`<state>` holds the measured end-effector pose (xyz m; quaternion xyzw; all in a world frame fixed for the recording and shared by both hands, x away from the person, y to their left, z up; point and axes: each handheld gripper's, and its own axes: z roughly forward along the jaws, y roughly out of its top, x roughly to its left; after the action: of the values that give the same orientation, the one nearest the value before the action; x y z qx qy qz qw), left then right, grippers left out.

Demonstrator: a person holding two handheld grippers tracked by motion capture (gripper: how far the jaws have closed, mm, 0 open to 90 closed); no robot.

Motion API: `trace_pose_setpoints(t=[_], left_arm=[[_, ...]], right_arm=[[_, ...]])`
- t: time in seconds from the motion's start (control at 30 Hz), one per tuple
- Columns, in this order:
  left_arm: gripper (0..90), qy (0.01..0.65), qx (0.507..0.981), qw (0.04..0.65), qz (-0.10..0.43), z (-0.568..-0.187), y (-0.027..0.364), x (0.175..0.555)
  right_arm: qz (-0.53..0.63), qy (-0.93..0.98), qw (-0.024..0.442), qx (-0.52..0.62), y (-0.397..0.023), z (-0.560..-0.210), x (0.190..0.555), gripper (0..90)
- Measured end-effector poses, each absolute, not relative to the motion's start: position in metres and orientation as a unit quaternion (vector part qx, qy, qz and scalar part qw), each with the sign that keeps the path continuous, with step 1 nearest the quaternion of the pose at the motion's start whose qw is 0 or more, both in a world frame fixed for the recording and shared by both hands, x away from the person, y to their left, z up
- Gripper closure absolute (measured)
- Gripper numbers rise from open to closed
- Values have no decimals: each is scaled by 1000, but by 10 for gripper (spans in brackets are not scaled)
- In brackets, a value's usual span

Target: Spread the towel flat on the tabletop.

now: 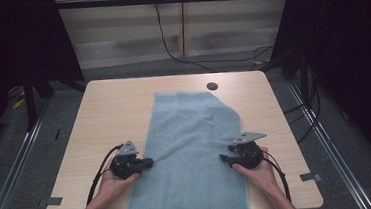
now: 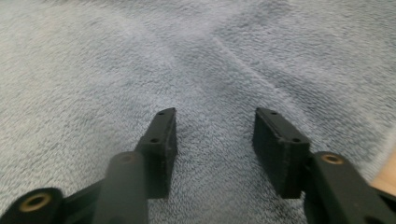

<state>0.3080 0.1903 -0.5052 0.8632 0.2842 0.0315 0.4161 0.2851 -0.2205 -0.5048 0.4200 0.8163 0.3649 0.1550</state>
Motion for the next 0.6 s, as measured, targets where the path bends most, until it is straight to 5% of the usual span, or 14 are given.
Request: trace_pose_setpoints(t=[0.17, 0.3, 0.6], left_arm=[[837, 280, 862, 422, -23, -504, 215, 272], [667, 288, 847, 446, -18, -498, 223, 268], [526, 350, 822, 439, 96, -495, 206, 346]], right_arm=[[379, 826, 140, 394, -201, -505, 281, 641], [389, 839, 112, 364, -184, -505, 274, 828], [396, 851, 78, 337, -173, -503, 256, 852]])
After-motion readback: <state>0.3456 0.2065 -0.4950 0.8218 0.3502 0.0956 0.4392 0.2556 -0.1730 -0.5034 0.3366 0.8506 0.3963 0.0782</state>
